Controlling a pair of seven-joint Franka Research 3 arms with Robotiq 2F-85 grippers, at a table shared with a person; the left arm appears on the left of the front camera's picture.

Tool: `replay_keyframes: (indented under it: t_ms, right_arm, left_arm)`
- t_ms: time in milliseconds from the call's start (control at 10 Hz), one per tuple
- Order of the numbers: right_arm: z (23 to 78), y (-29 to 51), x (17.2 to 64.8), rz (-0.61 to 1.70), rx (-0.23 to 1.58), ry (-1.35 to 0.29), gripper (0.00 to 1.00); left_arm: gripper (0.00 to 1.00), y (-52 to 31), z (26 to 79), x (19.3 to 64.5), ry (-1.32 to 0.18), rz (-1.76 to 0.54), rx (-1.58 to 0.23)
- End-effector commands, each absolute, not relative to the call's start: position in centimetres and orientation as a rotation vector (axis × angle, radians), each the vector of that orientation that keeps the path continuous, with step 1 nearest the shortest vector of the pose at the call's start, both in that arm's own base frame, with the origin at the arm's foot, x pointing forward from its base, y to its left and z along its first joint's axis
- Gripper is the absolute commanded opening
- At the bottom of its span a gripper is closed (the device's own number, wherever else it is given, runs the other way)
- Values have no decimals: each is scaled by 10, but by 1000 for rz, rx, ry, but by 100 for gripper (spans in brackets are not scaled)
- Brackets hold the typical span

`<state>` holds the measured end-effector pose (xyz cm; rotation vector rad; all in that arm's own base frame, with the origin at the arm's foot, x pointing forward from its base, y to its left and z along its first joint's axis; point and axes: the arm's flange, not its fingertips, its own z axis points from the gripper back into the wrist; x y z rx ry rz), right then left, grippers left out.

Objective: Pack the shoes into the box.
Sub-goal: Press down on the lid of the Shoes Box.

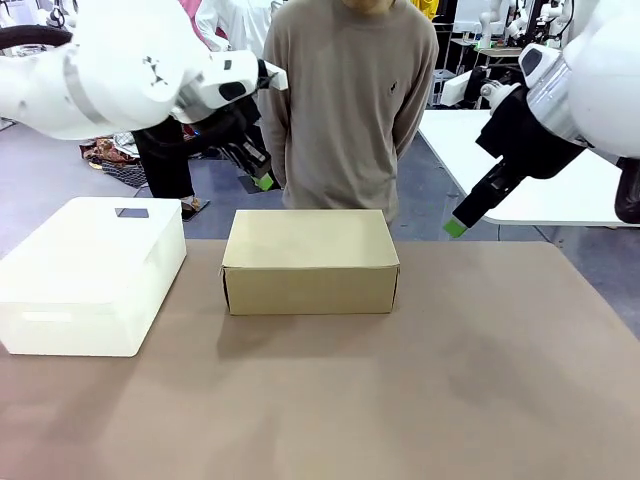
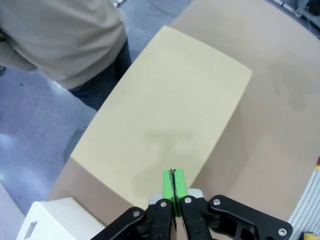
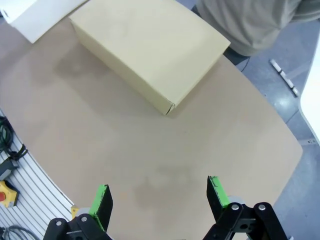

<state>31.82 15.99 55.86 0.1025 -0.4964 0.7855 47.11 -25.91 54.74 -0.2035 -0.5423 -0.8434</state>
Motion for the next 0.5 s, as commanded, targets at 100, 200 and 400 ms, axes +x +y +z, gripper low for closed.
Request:
replay_keyframes:
  t_ms: [100,200,400]
  right_arm:
    - [550,157,306,699,47,-564,100]
    - [548,156,305,696,42,-580,100]
    - [559,155,311,742,75,-534,100]
  left_arm:
    - [0,-284,540,498,-475,-787,-246]
    - [0,-288,538,503,-456,-758,-261]
    - [0,-278,533,488,-503,-818,-228]
